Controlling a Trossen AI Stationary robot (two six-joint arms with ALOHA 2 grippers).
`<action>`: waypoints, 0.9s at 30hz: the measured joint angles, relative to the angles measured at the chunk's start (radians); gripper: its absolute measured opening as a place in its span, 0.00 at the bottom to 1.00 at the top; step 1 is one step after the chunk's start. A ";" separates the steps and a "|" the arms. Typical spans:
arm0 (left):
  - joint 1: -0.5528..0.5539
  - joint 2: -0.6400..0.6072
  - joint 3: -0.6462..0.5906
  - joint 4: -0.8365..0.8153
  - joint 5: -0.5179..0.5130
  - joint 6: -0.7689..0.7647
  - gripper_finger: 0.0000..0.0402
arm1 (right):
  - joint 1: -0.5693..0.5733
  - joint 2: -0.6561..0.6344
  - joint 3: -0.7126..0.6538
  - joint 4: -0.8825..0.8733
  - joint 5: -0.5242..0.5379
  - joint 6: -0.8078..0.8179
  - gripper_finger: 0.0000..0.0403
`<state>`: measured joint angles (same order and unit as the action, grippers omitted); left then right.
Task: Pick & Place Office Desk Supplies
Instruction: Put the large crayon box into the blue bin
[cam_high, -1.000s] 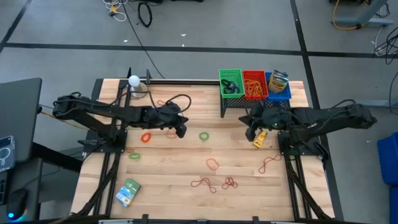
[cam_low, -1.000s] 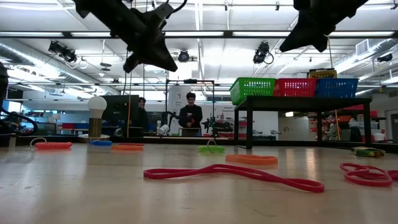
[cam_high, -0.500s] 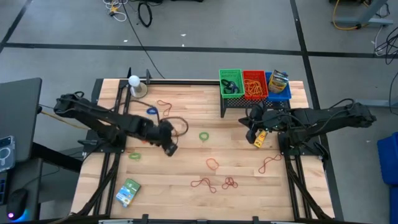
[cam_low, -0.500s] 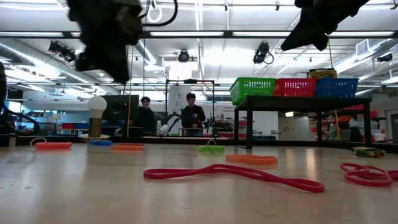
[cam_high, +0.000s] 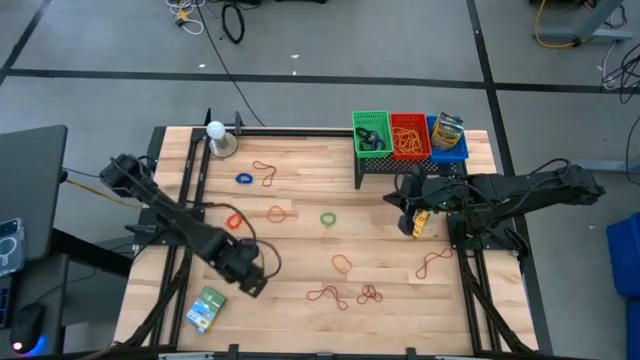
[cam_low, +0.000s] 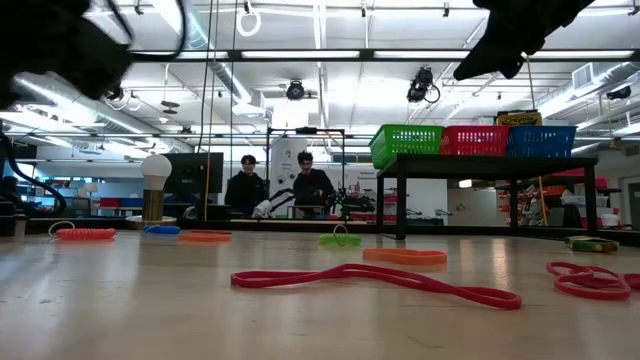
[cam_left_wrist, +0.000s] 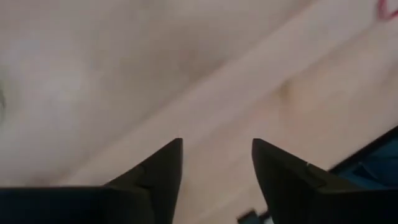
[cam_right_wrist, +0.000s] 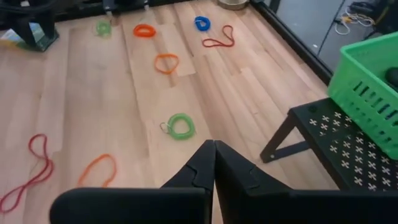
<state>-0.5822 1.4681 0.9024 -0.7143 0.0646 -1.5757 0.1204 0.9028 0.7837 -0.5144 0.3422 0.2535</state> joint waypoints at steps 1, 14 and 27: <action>-0.020 0.005 0.000 0.000 0.014 -0.041 0.52 | 0.000 0.000 0.000 -0.001 -0.007 -0.008 0.04; -0.237 0.083 0.000 0.008 0.224 -0.412 0.61 | 0.000 0.000 0.000 -0.026 -0.055 -0.061 0.04; -0.314 0.221 0.002 0.088 0.261 -0.552 0.37 | 0.000 0.000 0.000 -0.036 -0.055 -0.070 0.04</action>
<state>-0.8963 1.6892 0.9040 -0.6259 0.3253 -2.1281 0.1205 0.9028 0.7837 -0.5507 0.2874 0.1833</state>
